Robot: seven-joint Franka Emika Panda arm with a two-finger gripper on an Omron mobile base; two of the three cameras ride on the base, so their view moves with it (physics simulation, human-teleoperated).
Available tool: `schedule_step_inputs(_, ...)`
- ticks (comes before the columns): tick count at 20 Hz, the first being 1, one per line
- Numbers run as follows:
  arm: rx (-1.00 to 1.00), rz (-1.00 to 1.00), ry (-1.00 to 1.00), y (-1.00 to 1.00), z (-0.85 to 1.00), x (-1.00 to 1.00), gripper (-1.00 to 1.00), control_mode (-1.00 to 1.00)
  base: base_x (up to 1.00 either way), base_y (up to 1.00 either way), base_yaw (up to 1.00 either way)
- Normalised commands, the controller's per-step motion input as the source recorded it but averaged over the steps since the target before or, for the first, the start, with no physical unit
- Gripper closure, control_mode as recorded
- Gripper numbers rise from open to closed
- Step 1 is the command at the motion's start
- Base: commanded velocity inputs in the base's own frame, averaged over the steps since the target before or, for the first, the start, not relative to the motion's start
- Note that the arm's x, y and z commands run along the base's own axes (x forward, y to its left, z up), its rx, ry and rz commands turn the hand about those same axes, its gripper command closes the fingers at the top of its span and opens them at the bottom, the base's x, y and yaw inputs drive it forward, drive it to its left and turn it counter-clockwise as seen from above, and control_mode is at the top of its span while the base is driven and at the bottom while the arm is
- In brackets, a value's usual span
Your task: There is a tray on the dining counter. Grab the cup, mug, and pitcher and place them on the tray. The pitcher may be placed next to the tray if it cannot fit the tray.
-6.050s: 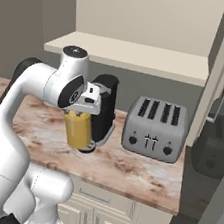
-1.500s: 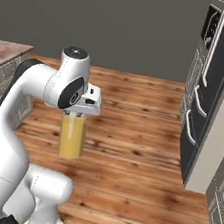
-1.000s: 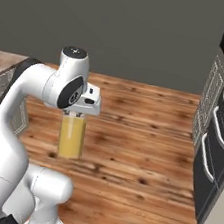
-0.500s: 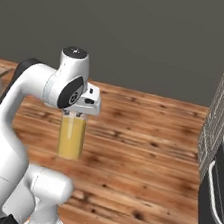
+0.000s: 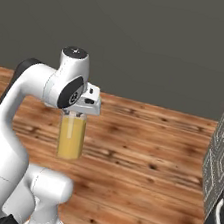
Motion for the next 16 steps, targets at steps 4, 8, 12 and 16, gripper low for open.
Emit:
schedule_step_inputs(4,0.0,0.0,0.0,0.0,0.0,0.0,1.0,1.0,1.0,0.23,0.08)
schedule_step_inputs(8,0.0,0.0,0.0,0.0,0.0,0.0,1.0,1.0,1.0,0.24,0.09)
schedule_step_inputs(12,0.0,0.0,0.0,0.0,0.0,0.0,1.0,1.0,1.0,0.24,0.09)
schedule_step_inputs(16,0.0,0.0,0.0,0.0,0.0,0.0,1.0,1.0,1.0,0.26,0.1)
